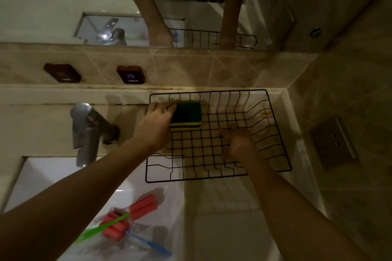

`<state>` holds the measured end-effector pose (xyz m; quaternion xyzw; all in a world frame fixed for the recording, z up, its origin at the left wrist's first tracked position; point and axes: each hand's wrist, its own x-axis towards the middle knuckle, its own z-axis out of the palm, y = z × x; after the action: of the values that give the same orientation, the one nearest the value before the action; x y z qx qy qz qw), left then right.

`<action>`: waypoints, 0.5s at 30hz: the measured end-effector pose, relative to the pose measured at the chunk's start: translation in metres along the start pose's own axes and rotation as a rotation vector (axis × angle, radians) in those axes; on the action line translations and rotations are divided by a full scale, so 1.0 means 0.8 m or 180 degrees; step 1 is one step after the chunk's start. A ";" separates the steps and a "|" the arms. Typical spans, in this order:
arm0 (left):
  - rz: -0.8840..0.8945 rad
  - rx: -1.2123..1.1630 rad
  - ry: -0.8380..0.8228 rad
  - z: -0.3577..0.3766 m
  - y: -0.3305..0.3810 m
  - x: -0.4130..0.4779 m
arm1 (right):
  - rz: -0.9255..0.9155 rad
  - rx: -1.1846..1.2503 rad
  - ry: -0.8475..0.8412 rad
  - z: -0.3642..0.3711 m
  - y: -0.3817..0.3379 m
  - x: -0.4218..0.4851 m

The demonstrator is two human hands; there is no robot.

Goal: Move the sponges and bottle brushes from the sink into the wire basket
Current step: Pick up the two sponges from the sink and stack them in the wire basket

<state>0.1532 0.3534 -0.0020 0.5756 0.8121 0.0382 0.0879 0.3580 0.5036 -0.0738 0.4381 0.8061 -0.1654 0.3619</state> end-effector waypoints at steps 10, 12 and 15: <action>-0.0376 -0.1103 0.0114 -0.001 -0.031 -0.083 | -0.0075 0.0305 0.0428 -0.006 0.000 -0.033; -0.0358 -0.1272 0.0054 -0.002 -0.039 -0.103 | -0.0145 0.0483 0.0671 -0.010 -0.006 -0.049; -0.0373 -0.1263 -0.0144 -0.001 -0.058 -0.139 | -0.0345 0.1462 0.1396 -0.012 -0.040 -0.086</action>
<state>0.1460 0.2337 0.0019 0.4995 0.8185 0.1792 0.2199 0.3518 0.4512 -0.0188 0.4900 0.8286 -0.2638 0.0619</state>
